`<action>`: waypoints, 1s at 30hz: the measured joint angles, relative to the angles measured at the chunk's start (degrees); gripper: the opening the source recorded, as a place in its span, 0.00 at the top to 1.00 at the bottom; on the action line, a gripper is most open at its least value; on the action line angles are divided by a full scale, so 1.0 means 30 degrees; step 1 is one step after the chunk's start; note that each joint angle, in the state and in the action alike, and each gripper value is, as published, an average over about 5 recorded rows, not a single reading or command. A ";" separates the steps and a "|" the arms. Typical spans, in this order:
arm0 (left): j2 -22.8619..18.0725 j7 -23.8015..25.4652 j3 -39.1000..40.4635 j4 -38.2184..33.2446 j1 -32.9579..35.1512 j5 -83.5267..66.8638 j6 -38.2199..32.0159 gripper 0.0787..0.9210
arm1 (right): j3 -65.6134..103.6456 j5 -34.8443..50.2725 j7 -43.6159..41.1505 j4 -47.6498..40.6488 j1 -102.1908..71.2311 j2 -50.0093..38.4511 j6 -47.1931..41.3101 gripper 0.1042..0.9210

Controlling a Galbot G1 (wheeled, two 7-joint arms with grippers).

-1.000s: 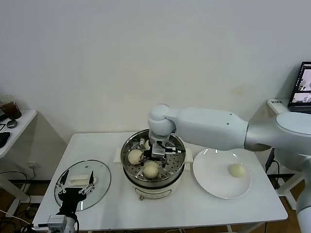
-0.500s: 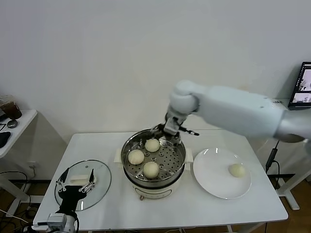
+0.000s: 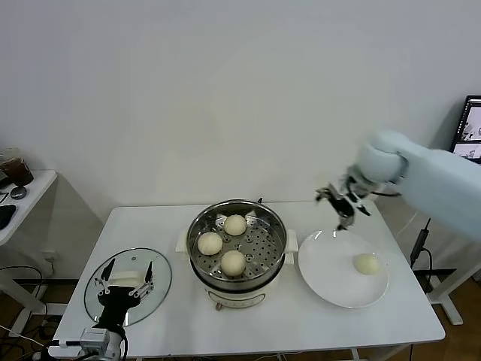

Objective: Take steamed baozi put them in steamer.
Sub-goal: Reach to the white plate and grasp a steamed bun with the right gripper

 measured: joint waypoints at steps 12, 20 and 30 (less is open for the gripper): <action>-0.0163 -0.0029 0.0246 0.0079 0.0081 0.0320 0.0008 0.12 | 0.4495 -0.2211 0.0306 -0.2231 -0.5912 -0.1140 -0.0690 0.12; -0.0129 -0.0030 0.0131 -0.0062 0.0074 0.0335 0.0142 0.12 | 0.6689 -0.3570 0.0551 -0.3839 -0.8511 -0.0468 -0.0699 0.12; -0.0213 -0.0028 0.0037 -0.0197 0.0189 0.0347 0.0157 0.12 | 0.8189 -0.4977 0.0786 -0.5976 -0.9810 0.1128 -0.0238 0.12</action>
